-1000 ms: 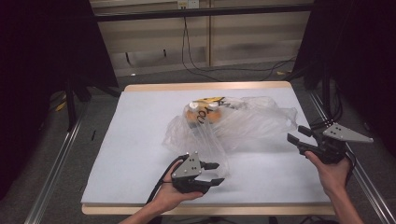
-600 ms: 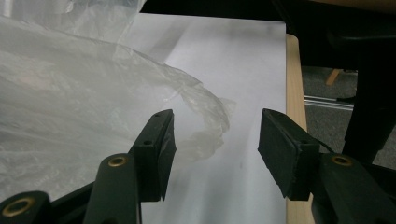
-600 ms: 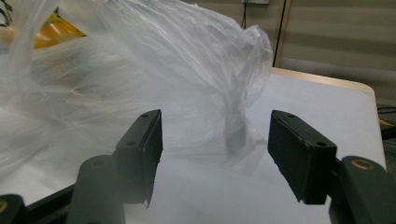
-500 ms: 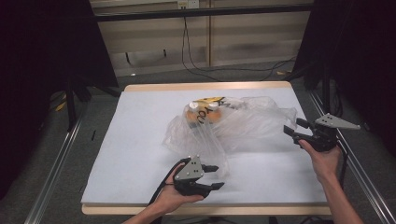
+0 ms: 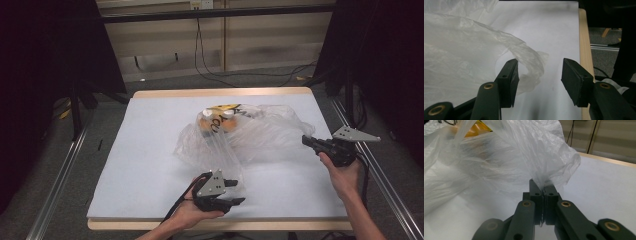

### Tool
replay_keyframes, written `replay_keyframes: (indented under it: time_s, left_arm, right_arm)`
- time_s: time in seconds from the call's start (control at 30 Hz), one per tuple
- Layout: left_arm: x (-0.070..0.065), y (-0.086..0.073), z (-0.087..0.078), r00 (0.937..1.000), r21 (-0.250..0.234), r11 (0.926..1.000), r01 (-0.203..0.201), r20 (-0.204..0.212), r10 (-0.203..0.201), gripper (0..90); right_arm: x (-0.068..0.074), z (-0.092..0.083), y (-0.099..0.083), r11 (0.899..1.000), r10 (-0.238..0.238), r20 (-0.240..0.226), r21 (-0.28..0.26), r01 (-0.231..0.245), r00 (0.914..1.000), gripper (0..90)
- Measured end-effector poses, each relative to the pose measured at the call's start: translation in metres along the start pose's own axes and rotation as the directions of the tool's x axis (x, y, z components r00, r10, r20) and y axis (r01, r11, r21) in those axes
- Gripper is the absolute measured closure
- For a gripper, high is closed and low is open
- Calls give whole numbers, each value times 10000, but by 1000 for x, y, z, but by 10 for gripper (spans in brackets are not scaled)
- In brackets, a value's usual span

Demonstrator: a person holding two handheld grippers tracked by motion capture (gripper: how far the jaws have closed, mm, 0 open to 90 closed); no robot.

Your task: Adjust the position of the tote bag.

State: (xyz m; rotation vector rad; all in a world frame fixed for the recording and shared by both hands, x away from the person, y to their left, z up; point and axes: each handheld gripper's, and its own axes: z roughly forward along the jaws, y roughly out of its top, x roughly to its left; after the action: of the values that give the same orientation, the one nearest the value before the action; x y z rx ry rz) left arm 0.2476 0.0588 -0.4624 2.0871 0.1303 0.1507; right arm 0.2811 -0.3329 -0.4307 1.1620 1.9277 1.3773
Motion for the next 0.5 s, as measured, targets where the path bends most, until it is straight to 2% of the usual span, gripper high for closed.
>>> replay_keyframes:
  time_s: [0.07,0.23,0.27,0.33,0.4,0.43,0.5]
  left_arm:
    - [2,-2,6,9999,162,9998,96,-55,-95,484]
    - [3,-4,10,9999,449,9990,22,-129,-16,562]
    - [4,-5,9,9999,675,9977,1,-112,7,634]
    - [5,-5,9,10000,560,9984,-22,-76,26,710]
    - [6,-6,9,10000,616,9981,12,-77,-7,722]
    - [8,-7,9,9999,697,9975,96,26,-98,770]
    - [8,-7,9,9999,838,9964,93,85,-100,808]
  right_arm:
    - [0,0,0,10000,-59,-18,-27,59,10000,886]
    - [0,-1,0,9999,-112,-46,11,112,9999,885]
    - [0,0,0,9999,-113,-32,6,113,9999,885]
    - [1,0,0,10000,-97,-60,18,97,9999,885]
    - [1,0,0,9999,-105,-66,45,106,9999,884]
    - [2,1,0,9998,-200,-125,67,201,9997,885]
    - [3,2,0,9997,-233,-144,89,234,9996,885]
